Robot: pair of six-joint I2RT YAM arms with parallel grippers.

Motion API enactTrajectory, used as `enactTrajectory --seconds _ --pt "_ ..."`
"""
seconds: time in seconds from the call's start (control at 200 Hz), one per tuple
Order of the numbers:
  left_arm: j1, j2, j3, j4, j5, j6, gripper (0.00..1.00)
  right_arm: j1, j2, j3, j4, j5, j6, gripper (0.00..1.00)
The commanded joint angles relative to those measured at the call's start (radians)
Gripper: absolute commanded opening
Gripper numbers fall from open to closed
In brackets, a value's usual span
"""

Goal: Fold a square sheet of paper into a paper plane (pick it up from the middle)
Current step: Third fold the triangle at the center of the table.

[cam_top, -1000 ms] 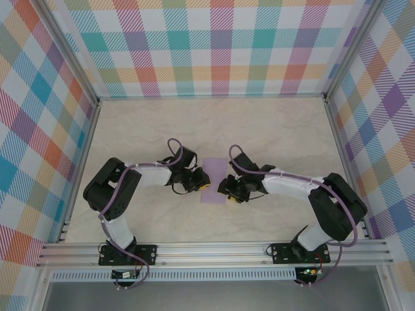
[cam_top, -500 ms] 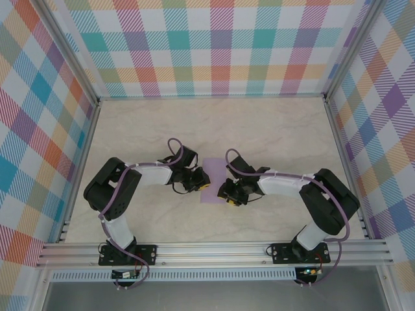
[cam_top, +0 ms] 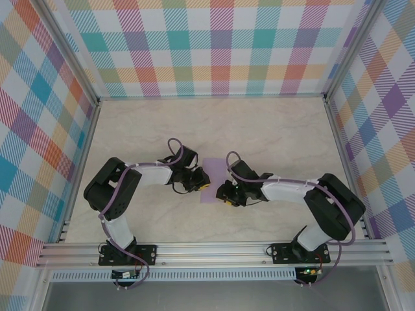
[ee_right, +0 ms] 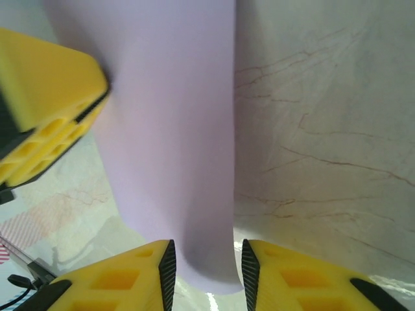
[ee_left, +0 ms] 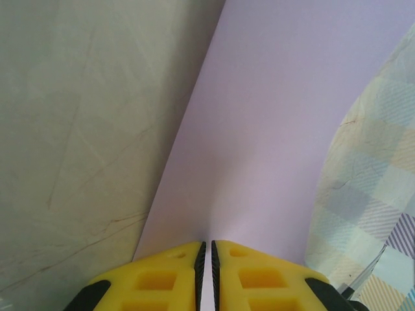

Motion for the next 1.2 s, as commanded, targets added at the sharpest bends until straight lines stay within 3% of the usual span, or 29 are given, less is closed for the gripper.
enactTrajectory --seconds 0.0,0.31,0.615,0.66,0.78,0.87,1.195 --pt "-0.001 0.039 -0.006 -0.112 -0.057 -0.01 0.15 0.003 -0.048 -0.008 0.086 0.022 -0.02 0.37" --pt "-0.001 0.029 0.014 -0.131 -0.055 -0.002 0.15 -0.011 0.033 0.04 0.064 -0.019 0.028 0.35" --pt "-0.001 0.013 0.038 -0.122 -0.03 0.011 0.15 -0.011 -0.005 -0.007 0.086 0.003 0.095 0.35" --pt "-0.001 0.007 0.042 -0.113 -0.022 0.016 0.15 -0.011 -0.007 -0.005 0.075 0.003 0.103 0.33" --pt "0.002 -0.035 0.032 -0.017 0.023 0.024 0.15 -0.011 -0.008 0.019 -0.032 0.023 0.132 0.12" --pt "0.004 -0.078 0.007 0.078 0.051 0.022 0.16 -0.014 -0.013 0.037 -0.128 0.042 0.112 0.04" --pt "0.013 -0.042 0.032 0.065 0.014 0.086 0.15 -0.069 -0.049 0.066 -0.291 -0.065 -0.061 0.01"
